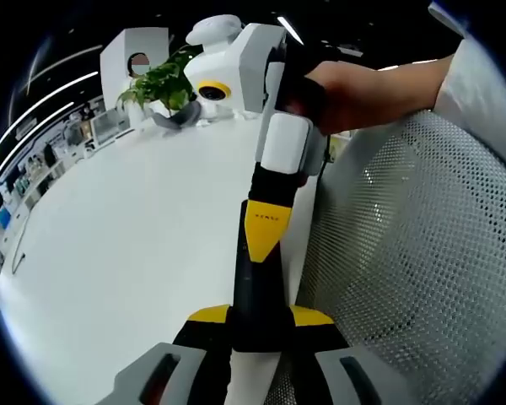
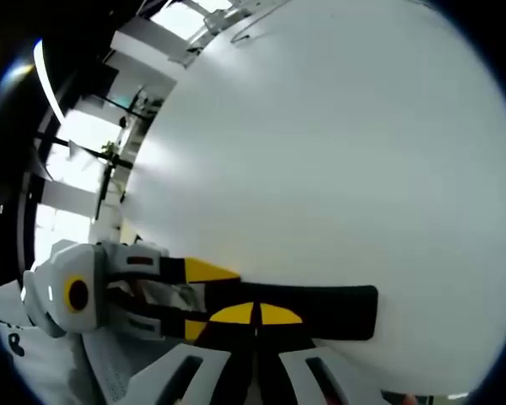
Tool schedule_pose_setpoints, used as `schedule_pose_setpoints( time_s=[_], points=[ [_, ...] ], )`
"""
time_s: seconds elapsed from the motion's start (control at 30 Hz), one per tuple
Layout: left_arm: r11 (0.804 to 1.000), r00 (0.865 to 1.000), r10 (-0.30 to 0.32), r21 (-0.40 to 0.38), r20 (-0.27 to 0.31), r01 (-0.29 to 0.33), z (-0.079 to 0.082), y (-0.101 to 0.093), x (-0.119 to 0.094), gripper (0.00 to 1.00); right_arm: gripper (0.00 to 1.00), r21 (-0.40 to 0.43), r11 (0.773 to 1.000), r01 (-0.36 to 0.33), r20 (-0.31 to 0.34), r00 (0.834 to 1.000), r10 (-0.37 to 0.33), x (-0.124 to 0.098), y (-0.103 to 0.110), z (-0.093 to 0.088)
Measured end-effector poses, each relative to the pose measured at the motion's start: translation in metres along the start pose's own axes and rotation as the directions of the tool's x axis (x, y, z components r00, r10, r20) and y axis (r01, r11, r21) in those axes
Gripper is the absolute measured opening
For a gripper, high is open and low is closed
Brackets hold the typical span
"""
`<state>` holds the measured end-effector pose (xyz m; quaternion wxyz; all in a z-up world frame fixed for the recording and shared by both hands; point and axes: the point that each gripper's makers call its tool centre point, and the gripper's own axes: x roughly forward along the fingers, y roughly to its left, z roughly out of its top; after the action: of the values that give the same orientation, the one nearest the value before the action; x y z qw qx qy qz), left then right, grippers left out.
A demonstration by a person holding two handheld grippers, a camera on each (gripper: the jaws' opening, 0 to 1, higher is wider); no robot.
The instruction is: Press the specified remote control buttons in sequence, fully releasing each button before pressing the next.
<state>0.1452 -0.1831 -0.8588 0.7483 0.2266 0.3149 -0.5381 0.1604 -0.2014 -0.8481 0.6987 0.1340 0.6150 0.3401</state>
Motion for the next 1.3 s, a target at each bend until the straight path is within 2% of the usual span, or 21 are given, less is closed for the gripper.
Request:
schedule_pose_setpoints(
  time_s=[0.13,0.27,0.53,0.67,0.77,1.3],
  points=[
    [1.0,1.0,-0.001,0.002,0.0,0.001,0.0,0.0,0.0,0.24,0.0,-0.017,0.999,-0.038,0.015,0.999,0.038,0.001,0.008,0.003],
    [1.0,1.0,-0.001,0.01,0.003,0.001,0.0,0.0,0.0,0.24,0.0,-0.043,0.999,-0.03,-0.006,1.0,0.029,0.005,0.009,-0.001],
    [1.0,1.0,-0.002,0.01,0.005,0.002,0.0,0.0,0.0,0.24,0.0,-0.051,0.998,-0.039,-0.008,0.999,0.039,0.005,0.011,-0.001],
    [1.0,1.0,-0.002,0.009,0.005,0.002,0.0,0.0,0.001,0.24,0.0,-0.074,0.997,-0.027,-0.038,0.999,0.025,0.009,0.01,-0.006],
    [1.0,1.0,-0.002,0.009,0.006,0.002,0.0,0.0,0.001,0.24,0.0,-0.108,0.994,-0.014,-0.034,0.999,0.011,0.009,0.011,-0.005],
    [1.0,1.0,-0.002,0.012,0.005,0.002,0.001,0.0,0.001,0.24,0.0,-0.092,0.996,-0.005,-0.02,1.0,0.003,0.01,0.009,-0.002]
  ],
)
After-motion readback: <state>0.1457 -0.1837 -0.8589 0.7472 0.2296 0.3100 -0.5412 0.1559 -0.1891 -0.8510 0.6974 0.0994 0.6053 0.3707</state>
